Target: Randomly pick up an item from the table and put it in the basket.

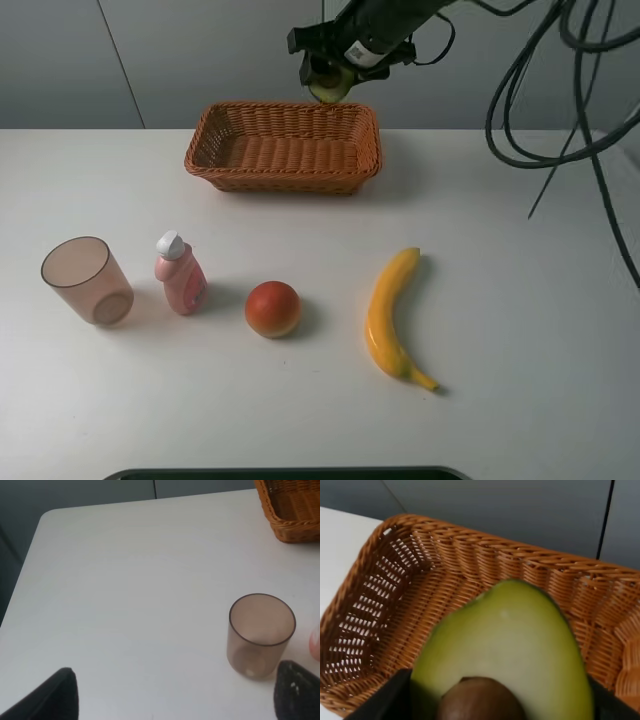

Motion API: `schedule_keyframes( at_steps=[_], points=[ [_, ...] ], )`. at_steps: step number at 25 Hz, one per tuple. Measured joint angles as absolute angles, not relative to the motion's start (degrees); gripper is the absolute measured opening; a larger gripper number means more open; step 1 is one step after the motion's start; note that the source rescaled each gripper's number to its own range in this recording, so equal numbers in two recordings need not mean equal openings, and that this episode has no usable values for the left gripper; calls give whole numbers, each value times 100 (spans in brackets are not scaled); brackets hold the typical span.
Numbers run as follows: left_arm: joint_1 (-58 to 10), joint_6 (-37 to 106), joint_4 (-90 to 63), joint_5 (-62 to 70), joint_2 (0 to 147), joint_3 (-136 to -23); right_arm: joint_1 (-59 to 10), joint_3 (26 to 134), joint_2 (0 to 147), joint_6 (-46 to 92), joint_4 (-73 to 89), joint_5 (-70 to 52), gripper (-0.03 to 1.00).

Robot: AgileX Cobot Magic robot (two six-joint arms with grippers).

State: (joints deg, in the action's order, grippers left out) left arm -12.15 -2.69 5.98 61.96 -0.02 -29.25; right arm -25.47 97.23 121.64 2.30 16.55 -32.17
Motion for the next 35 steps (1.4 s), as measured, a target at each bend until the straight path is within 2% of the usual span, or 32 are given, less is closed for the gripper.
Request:
schedule_keyframes(
  at_steps=[9,10,12,13,14,15,21,27,35],
  points=[
    [-1215,-269,598,6196,-2,-2925,-2562,9799,12894,403,1863,-3126,0],
    [-1215,-269,598,6196,-2,-2925,-2562,9797,12894,431,1836,-3096,9],
    [-1215,-269,598,6196,-2,-2925,-2562,9800,12894,499,1728,-3052,76],
    [-1215,-269,598,6196,-2,-2925,-2562,9800,12894,511,1716,-3038,88],
    [-1215,-269,598,6196,-2,-2925,-2562,9800,12894,521,1716,-3038,95],
    [-1215,-269,598,6196,-2,-2925,-2562,9800,12894,534,1705,-3038,98],
    [-1215,-269,598,6196,-2,-2925,-2562,9810,12710,590,1537,-3267,99],
    [-1215,-249,598,6196,-2,-2925,-2449,9810,11391,743,778,-4117,99],
    [-1215,-260,598,6196,-2,-2925,-1447,9842,9514,1316,51,-6026,99]
  ],
)
